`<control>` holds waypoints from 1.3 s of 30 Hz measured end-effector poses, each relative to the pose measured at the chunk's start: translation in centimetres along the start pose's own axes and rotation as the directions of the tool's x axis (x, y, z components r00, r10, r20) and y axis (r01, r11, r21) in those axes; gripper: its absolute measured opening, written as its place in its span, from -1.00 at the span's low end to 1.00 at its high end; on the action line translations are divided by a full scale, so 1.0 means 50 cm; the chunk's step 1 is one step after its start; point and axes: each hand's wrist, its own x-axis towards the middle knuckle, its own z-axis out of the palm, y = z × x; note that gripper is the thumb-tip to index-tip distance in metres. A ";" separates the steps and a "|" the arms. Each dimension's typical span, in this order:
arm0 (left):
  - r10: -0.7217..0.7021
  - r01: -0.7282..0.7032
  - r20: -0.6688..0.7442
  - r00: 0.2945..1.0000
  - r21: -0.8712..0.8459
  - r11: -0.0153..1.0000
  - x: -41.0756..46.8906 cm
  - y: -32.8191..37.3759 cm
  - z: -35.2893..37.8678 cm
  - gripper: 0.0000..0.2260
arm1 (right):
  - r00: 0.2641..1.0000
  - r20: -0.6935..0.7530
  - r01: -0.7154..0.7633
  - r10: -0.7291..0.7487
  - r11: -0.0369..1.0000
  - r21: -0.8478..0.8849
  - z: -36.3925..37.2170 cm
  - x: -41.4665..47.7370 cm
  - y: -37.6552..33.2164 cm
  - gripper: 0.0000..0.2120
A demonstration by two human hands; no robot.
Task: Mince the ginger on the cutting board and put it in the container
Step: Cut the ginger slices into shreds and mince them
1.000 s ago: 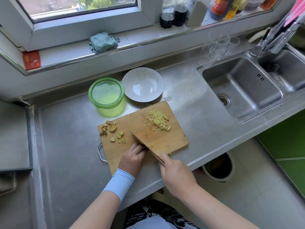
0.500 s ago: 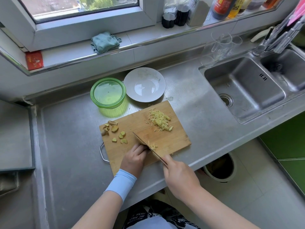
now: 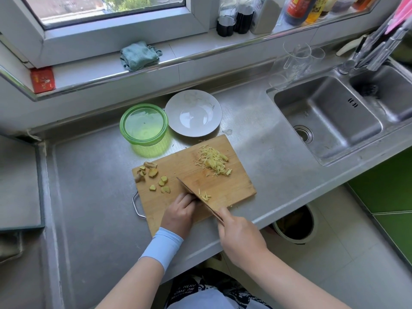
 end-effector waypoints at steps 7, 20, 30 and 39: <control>-0.016 0.015 -0.019 1.000 -0.060 0.998 0.003 0.002 0.005 -0.65 | 1.000 0.013 -0.014 0.015 0.999 -0.035 0.009 -0.007 0.002 -0.95; -0.013 0.011 -0.051 0.999 -0.044 0.999 0.007 0.010 -0.007 -0.57 | 0.999 0.020 -0.029 0.030 0.998 -0.056 0.009 -0.029 0.008 -0.92; -0.015 0.014 -0.050 0.999 -0.026 1.000 0.004 0.005 -0.004 -0.77 | 1.000 0.007 -0.018 0.018 1.000 -0.011 0.004 -0.017 0.001 -0.95; -0.016 0.013 -0.053 0.998 -0.056 0.998 0.009 0.009 -0.005 -0.54 | 1.000 0.011 -0.021 0.022 0.999 -0.034 0.013 0.019 -0.012 -0.95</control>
